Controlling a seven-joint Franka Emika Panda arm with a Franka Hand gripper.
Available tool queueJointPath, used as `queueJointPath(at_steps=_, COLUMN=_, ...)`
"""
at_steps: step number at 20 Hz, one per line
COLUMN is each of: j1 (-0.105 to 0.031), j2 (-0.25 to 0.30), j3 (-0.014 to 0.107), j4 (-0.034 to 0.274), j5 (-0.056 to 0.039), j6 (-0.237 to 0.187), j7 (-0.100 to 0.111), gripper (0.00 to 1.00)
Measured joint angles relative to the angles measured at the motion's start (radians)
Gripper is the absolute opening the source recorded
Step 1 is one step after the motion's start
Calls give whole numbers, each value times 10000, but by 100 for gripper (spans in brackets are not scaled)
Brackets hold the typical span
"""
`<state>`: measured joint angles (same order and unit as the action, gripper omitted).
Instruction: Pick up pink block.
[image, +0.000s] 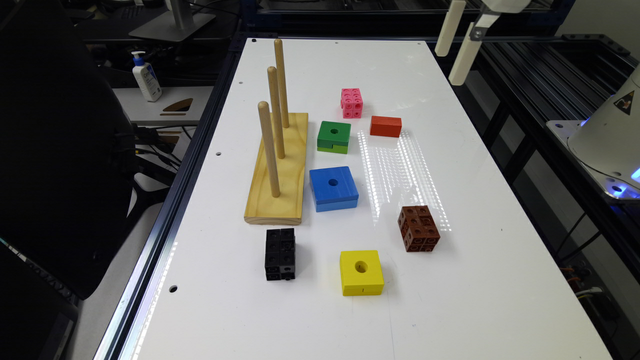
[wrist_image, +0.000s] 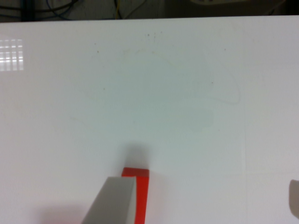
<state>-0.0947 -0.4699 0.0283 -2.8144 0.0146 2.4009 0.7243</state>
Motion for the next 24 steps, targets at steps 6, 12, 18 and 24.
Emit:
queueJointPath(at_steps=6, j1=-204, j2=780, j3=0, j4=696, j5=-1, j6=19, j7=-210, gripper=100)
queueJointPath(at_steps=12, j1=-561, j2=1713, j3=-6, j4=1560, j5=-14, j6=72, j7=-549, gripper=100)
queueJointPath(at_steps=18, j1=-960, j2=2571, j3=-8, j4=2276, j5=-15, j6=73, j7=-956, gripper=100)
queueJointPath(at_steps=24, j1=-1100, j2=2720, j3=-9, j4=2418, j5=-35, j6=73, j7=-1057, gripper=100)
